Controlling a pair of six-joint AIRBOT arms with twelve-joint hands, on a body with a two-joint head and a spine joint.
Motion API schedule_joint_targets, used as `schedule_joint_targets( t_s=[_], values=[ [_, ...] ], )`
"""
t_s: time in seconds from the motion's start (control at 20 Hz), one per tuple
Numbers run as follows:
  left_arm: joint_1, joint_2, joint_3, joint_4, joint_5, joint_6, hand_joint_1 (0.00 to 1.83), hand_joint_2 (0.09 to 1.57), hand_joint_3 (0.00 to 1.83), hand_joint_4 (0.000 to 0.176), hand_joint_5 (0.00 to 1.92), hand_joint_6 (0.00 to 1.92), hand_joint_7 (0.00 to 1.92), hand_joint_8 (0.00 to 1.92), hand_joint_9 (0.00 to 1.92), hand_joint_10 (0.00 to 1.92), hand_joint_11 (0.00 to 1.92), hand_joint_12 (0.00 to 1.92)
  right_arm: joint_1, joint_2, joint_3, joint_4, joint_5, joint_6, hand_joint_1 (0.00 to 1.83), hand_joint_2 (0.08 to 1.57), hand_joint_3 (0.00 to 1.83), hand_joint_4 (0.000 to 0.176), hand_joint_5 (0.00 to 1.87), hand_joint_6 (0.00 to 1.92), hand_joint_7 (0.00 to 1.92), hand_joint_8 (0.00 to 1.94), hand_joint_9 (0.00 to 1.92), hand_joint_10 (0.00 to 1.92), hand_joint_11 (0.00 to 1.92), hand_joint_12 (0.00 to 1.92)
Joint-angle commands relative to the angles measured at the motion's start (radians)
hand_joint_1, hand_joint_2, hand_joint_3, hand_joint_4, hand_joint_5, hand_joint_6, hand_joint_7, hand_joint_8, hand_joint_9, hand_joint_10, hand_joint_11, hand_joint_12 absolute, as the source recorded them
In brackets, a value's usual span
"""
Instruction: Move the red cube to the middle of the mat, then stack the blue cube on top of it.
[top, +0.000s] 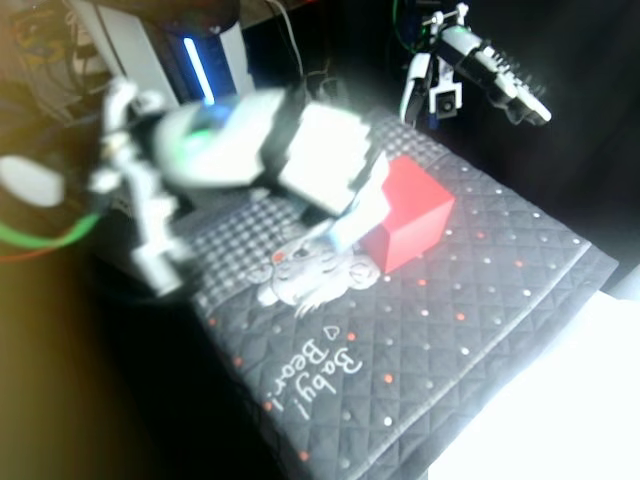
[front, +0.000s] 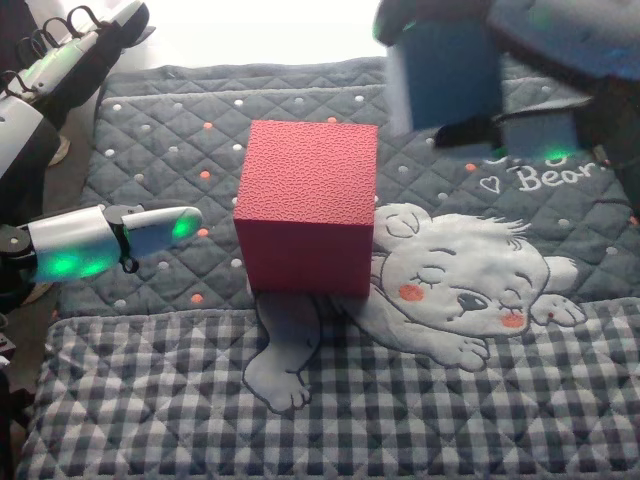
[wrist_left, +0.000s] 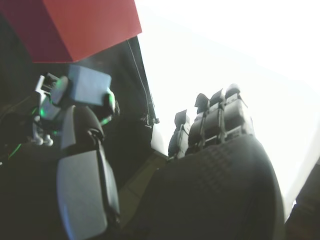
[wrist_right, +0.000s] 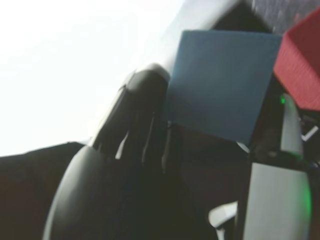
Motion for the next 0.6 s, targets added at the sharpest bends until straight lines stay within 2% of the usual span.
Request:
schedule_joint_targets(
  t_s=[0.0, 0.05, 0.1, 0.15, 0.2, 0.25, 0.3, 0.35, 0.4, 0.45, 0.5, 0.55],
  values=[
    [-0.007, -0.007, 0.006, 0.014, -0.121, -0.005, 0.74, 0.92, 0.00, 0.134, 0.00, 0.00, 0.00, 0.00, 0.00, 0.00, 0.00, 0.00, 0.020, -0.008, 0.017, 0.030, 0.120, 0.013, 1.02, 1.33, 0.11, 0.000, 0.52, 1.69, 0.70, 1.93, 0.80, 1.92, 0.92, 1.92],
    [-0.006, -0.009, 0.007, 0.010, -0.118, -0.005, 0.74, 0.93, 0.00, 0.142, 0.00, 0.00, 0.00, 0.00, 0.00, 0.00, 0.00, 0.00, 0.020, -0.036, 0.032, 0.023, 0.117, 0.023, 1.01, 1.33, 0.10, 0.000, 0.54, 1.71, 0.84, 1.94, 0.94, 1.92, 0.98, 1.92],
    [-0.006, -0.011, 0.007, 0.008, -0.117, -0.005, 0.72, 0.93, 0.01, 0.125, 0.00, 0.00, 0.00, 0.00, 0.00, 0.00, 0.00, 0.00, 0.020, -0.055, 0.041, 0.023, 0.109, 0.025, 1.04, 1.31, 0.05, 0.000, 0.60, 1.59, 0.90, 1.94, 0.98, 1.92, 0.99, 1.92],
    [-0.006, -0.011, 0.007, 0.005, -0.116, -0.005, 0.73, 0.93, 0.01, 0.136, 0.00, 0.00, 0.00, 0.00, 0.00, 0.00, 0.00, 0.00, 0.019, -0.071, 0.049, 0.023, 0.094, 0.028, 1.07, 1.29, 0.02, 0.000, 0.65, 1.51, 0.91, 1.94, 1.00, 1.92, 1.04, 1.92],
    [-0.003, -0.011, 0.007, 0.000, -0.116, -0.005, 0.75, 0.94, 0.01, 0.125, 0.00, 0.00, 0.00, 0.00, 0.00, 0.00, 0.00, 0.00, 0.019, -0.095, 0.063, 0.023, 0.073, 0.034, 1.07, 1.29, 0.01, 0.000, 0.65, 1.49, 0.91, 1.94, 1.03, 1.92, 1.10, 1.92],
    [0.001, -0.012, 0.007, -0.006, -0.117, -0.005, 0.76, 0.93, 0.00, 0.110, 0.02, 0.01, 0.00, 0.00, 0.00, 0.00, 0.00, 0.00, 0.019, -0.118, 0.081, 0.016, 0.055, 0.063, 1.24, 1.27, 0.00, 0.000, 0.37, 0.98, 0.91, 1.94, 1.06, 1.92, 1.12, 1.92],
    [0.003, -0.013, 0.007, -0.011, -0.119, -0.005, 0.76, 0.94, 0.01, 0.106, 0.02, 0.01, 0.00, 0.00, 0.00, 0.00, 0.00, 0.00, 0.019, -0.133, 0.095, 0.007, 0.046, 0.094, 1.30, 1.27, 0.00, 0.000, 0.22, 0.40, 0.94, 1.94, 1.13, 1.92, 1.16, 1.92],
    [0.009, -0.015, 0.007, -0.018, -0.120, -0.006, 0.77, 0.95, 0.01, 0.107, 0.02, 0.01, 0.00, 0.00, 0.00, 0.00, 0.00, 0.00, 0.015, -0.164, 0.125, -0.017, 0.039, 0.156, 1.31, 1.26, 0.00, 0.000, 0.35, 0.52, 0.88, 1.94, 1.06, 1.92, 1.10, 1.92],
    [0.010, -0.016, 0.007, -0.020, -0.120, -0.006, 0.77, 0.94, 0.01, 0.106, 0.03, 0.01, 0.00, 0.00, 0.00, 0.00, 0.00, 0.00, 0.012, -0.176, 0.135, -0.023, 0.039, 0.176, 1.33, 1.26, 0.00, 0.000, 0.26, 0.50, 0.86, 1.94, 1.05, 1.92, 1.12, 1.92],
    [0.012, -0.017, 0.007, -0.022, -0.120, -0.006, 0.77, 0.95, 0.01, 0.081, 0.06, 0.02, 0.00, 0.00, 0.00, 0.00, 0.00, 0.00, 0.010, -0.186, 0.142, -0.032, 0.037, 0.187, 1.28, 1.32, 0.04, 0.000, 0.22, 0.49, 0.60, 1.81, 0.91, 1.92, 1.02, 1.92],
    [0.013, -0.018, 0.007, -0.023, -0.120, -0.007, 0.77, 0.95, 0.01, 0.081, 0.06, 0.02, 0.00, 0.00, 0.00, 0.00, 0.00, 0.00, 0.010, -0.190, 0.142, -0.036, 0.032, 0.187, 1.28, 1.32, 0.04, 0.000, 0.22, 0.49, 0.60, 1.81, 0.91, 1.92, 1.02, 1.92],
    [0.013, -0.019, 0.007, -0.025, -0.120, -0.008, 0.79, 0.96, 0.01, 0.097, 0.07, 0.02, 0.00, 0.00, 0.00, 0.00, 0.00, 0.00, 0.010, -0.193, 0.142, -0.040, 0.030, 0.187, 1.16, 1.33, 0.01, 0.000, 0.60, 1.27, 0.60, 1.89, 0.82, 1.92, 0.93, 1.92]
  ],
)
